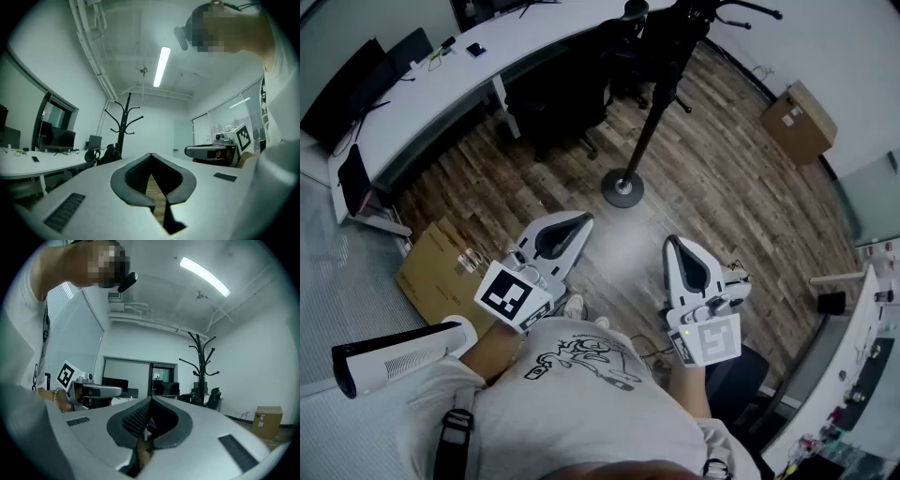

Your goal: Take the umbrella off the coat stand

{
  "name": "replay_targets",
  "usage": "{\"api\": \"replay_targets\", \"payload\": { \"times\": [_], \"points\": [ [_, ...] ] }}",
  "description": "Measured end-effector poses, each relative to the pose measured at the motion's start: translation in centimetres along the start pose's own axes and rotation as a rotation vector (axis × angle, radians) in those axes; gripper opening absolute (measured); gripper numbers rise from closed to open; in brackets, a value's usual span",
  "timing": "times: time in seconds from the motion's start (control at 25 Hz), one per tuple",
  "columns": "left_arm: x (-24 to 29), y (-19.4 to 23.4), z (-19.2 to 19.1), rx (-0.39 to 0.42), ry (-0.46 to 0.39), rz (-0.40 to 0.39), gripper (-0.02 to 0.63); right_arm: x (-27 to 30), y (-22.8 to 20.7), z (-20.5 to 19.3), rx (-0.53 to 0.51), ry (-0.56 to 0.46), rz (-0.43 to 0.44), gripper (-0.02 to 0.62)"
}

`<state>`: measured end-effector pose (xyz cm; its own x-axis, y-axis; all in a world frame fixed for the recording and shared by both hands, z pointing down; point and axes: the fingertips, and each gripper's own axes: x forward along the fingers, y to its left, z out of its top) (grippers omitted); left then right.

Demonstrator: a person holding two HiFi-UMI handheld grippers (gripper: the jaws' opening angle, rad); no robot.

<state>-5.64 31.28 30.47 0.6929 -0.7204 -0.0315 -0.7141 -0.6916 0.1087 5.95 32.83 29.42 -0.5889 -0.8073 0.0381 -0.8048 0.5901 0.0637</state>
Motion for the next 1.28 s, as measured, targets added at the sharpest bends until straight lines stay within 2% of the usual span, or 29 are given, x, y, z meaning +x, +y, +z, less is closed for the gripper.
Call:
{"api": "replay_targets", "payload": {
  "times": [0.52,0.84,1.04,1.28],
  "points": [
    [-3.0,2.6,-0.4,-0.005,0.003,0.008,0.021,1.7,2.0,-0.1,-0.013,0.010,-0.052,0.008],
    [-5.4,4.3,-1.9,-0.034,0.028,-0.021,0.021,2.8,4.5,-1.6,0.001,0.043,-0.080,0.008],
    [-5.8,4.7,-2.8,-0.062,0.046,-0.033,0.021,3.4,5.0,-2.4,0.011,0.064,-0.084,0.008],
    [-5.1,5.3,-2.6,-0.047,0.031,-0.032,0.021,4.4,4.5,-3.1,0.015,0.064,-0.075,0.008]
  ]
}}
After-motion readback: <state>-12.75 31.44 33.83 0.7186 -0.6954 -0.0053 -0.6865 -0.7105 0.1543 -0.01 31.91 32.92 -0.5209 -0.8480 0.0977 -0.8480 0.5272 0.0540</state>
